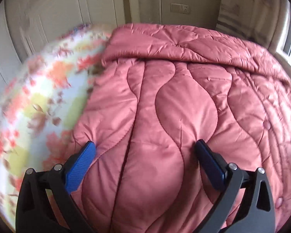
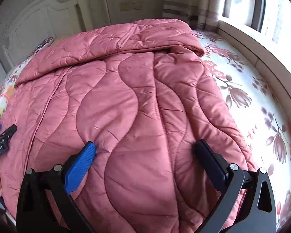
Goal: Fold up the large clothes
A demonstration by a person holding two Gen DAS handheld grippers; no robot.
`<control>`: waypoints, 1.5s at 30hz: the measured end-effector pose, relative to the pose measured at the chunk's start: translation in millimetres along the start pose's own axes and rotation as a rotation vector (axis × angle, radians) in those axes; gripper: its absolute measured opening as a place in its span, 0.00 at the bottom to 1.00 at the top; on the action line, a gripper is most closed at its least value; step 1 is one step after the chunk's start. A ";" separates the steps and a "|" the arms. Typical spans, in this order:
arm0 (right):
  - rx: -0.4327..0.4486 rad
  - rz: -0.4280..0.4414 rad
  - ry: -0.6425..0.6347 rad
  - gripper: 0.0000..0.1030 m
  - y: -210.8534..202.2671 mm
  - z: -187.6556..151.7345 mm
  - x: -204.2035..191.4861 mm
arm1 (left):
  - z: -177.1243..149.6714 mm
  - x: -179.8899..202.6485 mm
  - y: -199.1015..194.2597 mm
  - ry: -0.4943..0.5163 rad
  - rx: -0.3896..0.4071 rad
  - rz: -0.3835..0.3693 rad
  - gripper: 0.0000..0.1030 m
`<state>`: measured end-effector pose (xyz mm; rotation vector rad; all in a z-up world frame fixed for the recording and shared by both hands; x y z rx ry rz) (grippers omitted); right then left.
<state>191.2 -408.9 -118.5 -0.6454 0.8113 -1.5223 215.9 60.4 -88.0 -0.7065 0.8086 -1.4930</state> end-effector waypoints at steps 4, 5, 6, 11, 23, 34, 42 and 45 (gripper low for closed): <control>-0.005 -0.040 -0.030 0.96 2.6 0.6 -9.2 | -7.6 3.2 1.0 0.007 -0.004 0.030 0.98; -0.013 -0.048 -0.023 0.96 2.0 1.7 -9.3 | -7.2 4.7 -2.7 0.003 -0.005 0.056 0.98; -0.019 -0.066 -0.009 0.96 -1.9 -0.1 -11.5 | -9.7 6.6 -9.4 -0.011 0.001 0.083 0.98; 0.044 0.002 -0.106 0.96 -36.6 -14.0 -47.3 | -22.7 46.7 -31.7 0.125 0.056 0.104 0.98; -0.001 -0.009 -0.226 0.96 -36.3 -34.3 -47.8 | -26.3 8.2 -41.0 0.038 -0.006 0.072 0.98; -0.007 -0.059 -0.053 0.96 -39.1 -45.1 33.3 | -50.3 -50.2 -48.9 -0.128 -0.049 0.057 0.98; 0.022 0.009 -0.326 0.96 -54.9 -71.6 -44.3 | -83.4 33.9 -62.0 0.173 0.009 0.065 0.98; 0.016 0.043 -0.274 0.96 -45.3 -79.2 -41.0 | -81.7 21.6 -61.9 0.106 -0.010 0.008 0.98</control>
Point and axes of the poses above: each gripper's, at about its wrist camera, not at the fingertips, and y roughly the way its jaws point, x to its right, z to its top, the point moved 1 cm from there along y, roughly the way its jaws point, and after that the axes turned 3 degrees about -x, right-handed, at the moved point
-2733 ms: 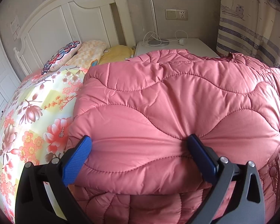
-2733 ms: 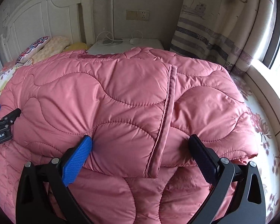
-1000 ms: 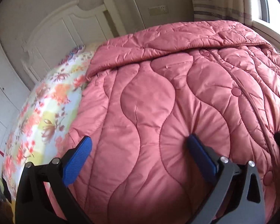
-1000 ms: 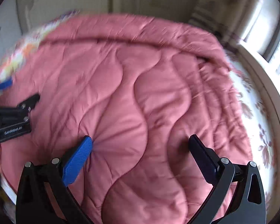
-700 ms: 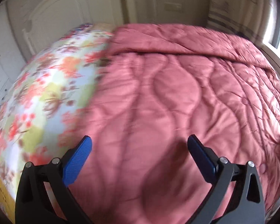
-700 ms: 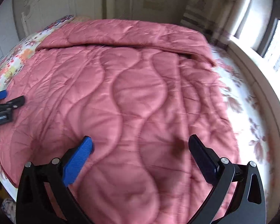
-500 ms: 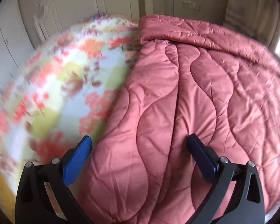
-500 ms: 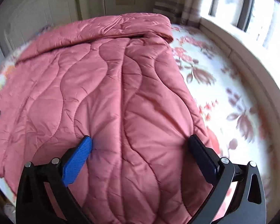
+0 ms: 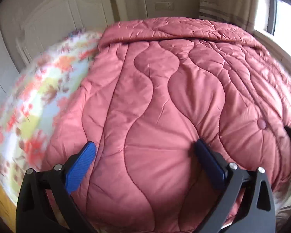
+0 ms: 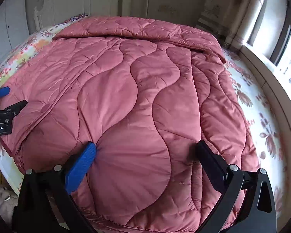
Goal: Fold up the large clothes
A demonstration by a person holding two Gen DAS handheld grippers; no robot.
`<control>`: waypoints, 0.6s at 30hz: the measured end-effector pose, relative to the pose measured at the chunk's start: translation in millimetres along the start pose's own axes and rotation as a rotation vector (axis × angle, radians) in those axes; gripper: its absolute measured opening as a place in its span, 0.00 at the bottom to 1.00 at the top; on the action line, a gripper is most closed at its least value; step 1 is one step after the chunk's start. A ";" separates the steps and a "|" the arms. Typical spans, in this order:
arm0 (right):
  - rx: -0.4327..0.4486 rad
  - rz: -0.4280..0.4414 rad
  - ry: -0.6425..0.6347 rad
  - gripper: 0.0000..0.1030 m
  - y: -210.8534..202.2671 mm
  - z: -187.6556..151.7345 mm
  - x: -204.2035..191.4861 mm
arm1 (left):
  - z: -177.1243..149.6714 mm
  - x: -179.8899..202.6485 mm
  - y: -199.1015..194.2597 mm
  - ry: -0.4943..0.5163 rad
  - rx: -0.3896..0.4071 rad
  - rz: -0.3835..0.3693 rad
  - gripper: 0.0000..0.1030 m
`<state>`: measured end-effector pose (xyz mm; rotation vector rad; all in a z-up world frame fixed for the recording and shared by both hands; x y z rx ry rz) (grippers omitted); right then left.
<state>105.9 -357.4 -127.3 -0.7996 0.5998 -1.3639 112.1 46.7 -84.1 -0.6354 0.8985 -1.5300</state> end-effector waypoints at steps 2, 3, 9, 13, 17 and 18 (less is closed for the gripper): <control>-0.014 0.003 -0.005 0.96 -4.1 -0.5 3.2 | 4.2 -7.2 -3.3 -0.014 -0.012 0.014 0.98; -0.020 -0.006 -0.002 0.96 -7.1 -0.4 4.8 | 0.4 -10.4 -9.1 -0.020 0.006 0.024 0.98; 0.003 -0.059 -0.013 0.96 -25.6 -16.6 8.7 | -30.3 -37.8 -12.3 -0.050 0.044 0.052 0.98; -0.013 0.023 0.058 0.96 -22.2 -31.9 33.3 | -34.7 -62.5 -18.8 -0.124 0.045 0.008 0.98; 0.037 -0.093 0.067 0.96 -46.6 -32.4 51.7 | -38.1 -77.9 -28.4 -0.177 0.096 0.056 0.98; 0.045 -0.112 0.078 0.96 -50.2 -32.6 58.3 | -38.9 -82.0 -23.4 -0.191 0.078 0.065 0.98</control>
Point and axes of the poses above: each gripper's, at about its wrist camera, not at the fingertips, and y roughly the way its jaws point, x to its right, z to its top, the point moved 1 cm from there along y, roughly the way its jaws point, and after that the axes turned 3 degrees about -x, right-handed, at the moved point
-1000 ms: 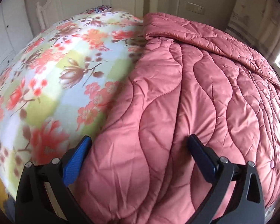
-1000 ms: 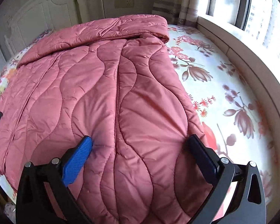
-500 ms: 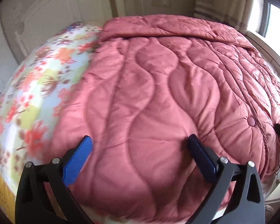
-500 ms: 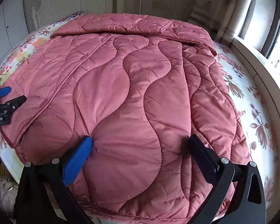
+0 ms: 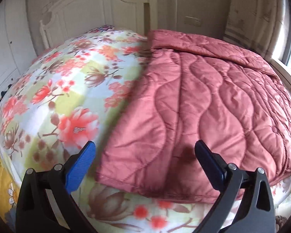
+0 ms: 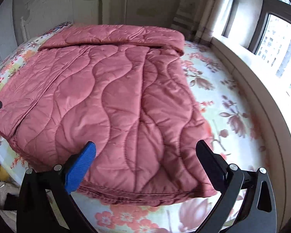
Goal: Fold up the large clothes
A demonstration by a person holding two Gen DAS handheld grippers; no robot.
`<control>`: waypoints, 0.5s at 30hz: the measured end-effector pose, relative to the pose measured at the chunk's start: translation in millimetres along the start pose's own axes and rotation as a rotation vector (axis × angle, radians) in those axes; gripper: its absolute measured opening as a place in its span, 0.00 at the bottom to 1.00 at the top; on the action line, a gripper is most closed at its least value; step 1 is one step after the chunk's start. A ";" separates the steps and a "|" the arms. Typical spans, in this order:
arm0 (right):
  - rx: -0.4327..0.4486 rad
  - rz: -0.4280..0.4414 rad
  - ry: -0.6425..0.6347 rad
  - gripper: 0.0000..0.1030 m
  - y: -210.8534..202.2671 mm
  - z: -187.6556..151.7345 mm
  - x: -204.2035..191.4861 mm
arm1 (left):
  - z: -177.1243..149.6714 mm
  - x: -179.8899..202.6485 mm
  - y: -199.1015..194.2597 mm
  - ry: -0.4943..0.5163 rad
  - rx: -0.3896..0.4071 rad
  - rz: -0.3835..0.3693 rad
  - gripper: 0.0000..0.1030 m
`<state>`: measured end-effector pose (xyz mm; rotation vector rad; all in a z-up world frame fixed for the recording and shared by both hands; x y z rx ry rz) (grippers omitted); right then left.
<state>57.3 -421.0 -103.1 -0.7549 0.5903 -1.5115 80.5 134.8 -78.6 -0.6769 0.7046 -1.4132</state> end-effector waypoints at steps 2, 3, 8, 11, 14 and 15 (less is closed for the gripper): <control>-0.012 -0.011 0.050 0.96 5.1 -2.6 17.7 | -2.0 -7.5 13.7 -0.027 -0.049 -0.036 0.98; -0.044 -0.025 0.071 0.96 14.4 -5.9 25.1 | -2.9 -10.9 13.6 -0.044 -0.039 -0.051 0.98; -0.079 0.045 0.137 0.96 25.4 -13.8 40.2 | -0.3 -9.8 -0.6 -0.029 -0.004 -0.023 0.98; -0.041 0.002 0.118 0.96 8.5 -6.4 36.5 | 5.2 -8.8 -9.8 -0.056 0.015 -0.067 0.98; 0.019 0.043 0.110 0.96 -8.8 2.7 19.7 | 9.3 21.7 -16.0 -0.012 0.030 -0.110 0.98; 0.039 0.058 0.098 0.96 -12.9 5.2 8.8 | 8.9 42.3 -18.4 0.050 0.042 -0.111 0.98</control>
Point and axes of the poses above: each gripper's, at about its wrist camera, not at the fingertips, and y roughly the way its jaws point, x to its right, z to its top, the point moved 1 cm from there along y, roughly the way its jaws point, and after that the axes turned 3 degrees about -x, right-handed, at the moved point
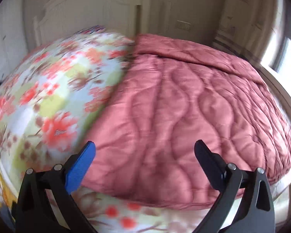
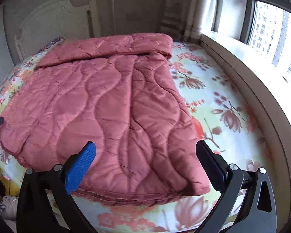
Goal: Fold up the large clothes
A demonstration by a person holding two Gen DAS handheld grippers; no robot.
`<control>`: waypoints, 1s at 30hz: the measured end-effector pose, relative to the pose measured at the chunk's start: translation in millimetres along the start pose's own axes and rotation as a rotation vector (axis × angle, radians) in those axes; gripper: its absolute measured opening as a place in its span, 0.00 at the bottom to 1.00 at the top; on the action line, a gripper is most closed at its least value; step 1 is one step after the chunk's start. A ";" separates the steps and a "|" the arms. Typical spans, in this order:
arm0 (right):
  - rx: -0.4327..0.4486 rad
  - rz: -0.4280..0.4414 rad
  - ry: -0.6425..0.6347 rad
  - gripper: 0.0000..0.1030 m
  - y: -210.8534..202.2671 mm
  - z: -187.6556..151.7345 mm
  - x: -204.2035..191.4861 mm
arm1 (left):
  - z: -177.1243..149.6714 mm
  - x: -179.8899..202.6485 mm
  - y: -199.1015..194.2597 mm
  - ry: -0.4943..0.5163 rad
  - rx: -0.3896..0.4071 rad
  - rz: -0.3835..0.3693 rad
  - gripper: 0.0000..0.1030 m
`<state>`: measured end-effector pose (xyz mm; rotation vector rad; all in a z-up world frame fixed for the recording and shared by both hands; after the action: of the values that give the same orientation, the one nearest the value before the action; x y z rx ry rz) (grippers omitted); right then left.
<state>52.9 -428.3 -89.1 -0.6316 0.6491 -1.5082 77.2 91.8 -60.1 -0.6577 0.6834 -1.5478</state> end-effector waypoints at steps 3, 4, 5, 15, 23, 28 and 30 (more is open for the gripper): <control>0.038 0.093 -0.097 0.96 0.5 1.9 -55.5 | -9.8 54.2 9.3 0.198 0.006 0.027 0.98; 0.030 0.099 -0.128 0.96 4.7 0.4 -69.4 | -15.1 67.3 17.5 0.259 -0.016 0.053 0.98; 0.001 0.092 -0.173 0.95 14.4 -2.3 -85.3 | -19.3 72.6 21.1 0.281 0.003 0.078 0.98; -0.030 0.004 -0.077 0.95 17.9 2.8 -32.5 | -7.3 -45.0 11.5 -0.075 -0.033 0.060 0.98; -0.103 -0.008 0.170 0.95 41.9 -15.4 55.7 | -6.1 -73.8 23.4 -0.147 -0.080 0.028 0.98; -0.079 0.003 0.148 0.95 43.6 -21.7 45.7 | -5.9 -43.9 29.2 -0.036 -0.084 -0.030 0.93; -0.042 0.038 0.124 0.66 36.2 -24.1 37.3 | -6.5 -29.4 29.5 0.020 -0.078 -0.032 0.82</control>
<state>58.8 -466.0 -131.9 -0.5579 0.7849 -1.5101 94.0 119.5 -87.1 -0.7157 0.7548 -1.5649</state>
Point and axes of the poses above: each gripper's, at about its wrist camera, not at the fingertips, and y roughly the way its jaws point, x to its right, z to its top, the point moved 1 cm from there along y, roughly the way its jaws point, and after that the axes turned 3 degrees about -x, right-handed, at the moved point
